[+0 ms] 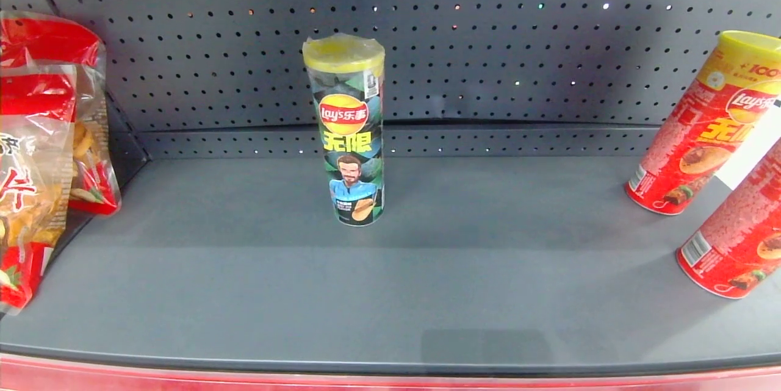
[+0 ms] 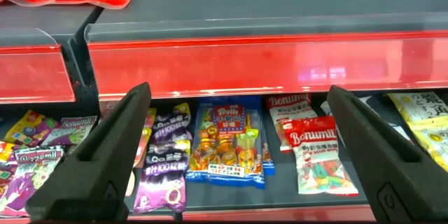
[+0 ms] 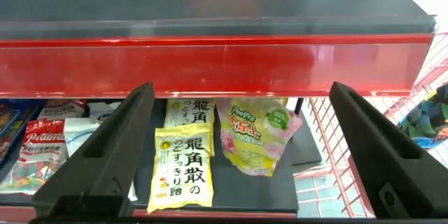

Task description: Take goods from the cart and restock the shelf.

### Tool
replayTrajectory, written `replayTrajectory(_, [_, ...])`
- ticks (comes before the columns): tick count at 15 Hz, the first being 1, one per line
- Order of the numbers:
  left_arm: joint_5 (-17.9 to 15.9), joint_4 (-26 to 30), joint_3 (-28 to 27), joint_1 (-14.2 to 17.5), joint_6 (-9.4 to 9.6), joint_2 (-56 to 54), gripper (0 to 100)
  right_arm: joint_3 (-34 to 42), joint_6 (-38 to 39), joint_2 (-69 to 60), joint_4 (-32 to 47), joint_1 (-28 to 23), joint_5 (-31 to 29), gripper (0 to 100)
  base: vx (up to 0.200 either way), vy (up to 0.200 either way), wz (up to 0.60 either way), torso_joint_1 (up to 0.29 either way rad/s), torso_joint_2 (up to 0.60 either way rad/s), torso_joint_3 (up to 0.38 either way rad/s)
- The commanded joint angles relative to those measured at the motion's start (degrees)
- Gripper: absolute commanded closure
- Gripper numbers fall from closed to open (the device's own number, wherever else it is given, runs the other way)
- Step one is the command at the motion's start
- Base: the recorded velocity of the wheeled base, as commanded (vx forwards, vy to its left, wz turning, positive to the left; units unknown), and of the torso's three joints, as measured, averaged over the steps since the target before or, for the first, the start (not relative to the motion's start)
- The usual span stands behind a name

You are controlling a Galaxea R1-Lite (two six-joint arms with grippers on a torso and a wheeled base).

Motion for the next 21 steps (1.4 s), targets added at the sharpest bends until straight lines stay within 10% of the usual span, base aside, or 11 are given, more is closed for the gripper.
replayTrajectory(1, [0.0,-0.09,0.01,0.01,0.09,0.05,0,-0.02,0.02,0.0,0.0,0.0,0.04,0,0.0,0.0,0.0,0.0,0.0,0.0])
replayTrajectory(21, [0.0,-0.09,0.01,0.01,0.0,0.05,0,-0.02,0.02,0.0,0.0,0.0,0.04,0,0.0,-0.2,0.0,0.0,0.0,0.003])
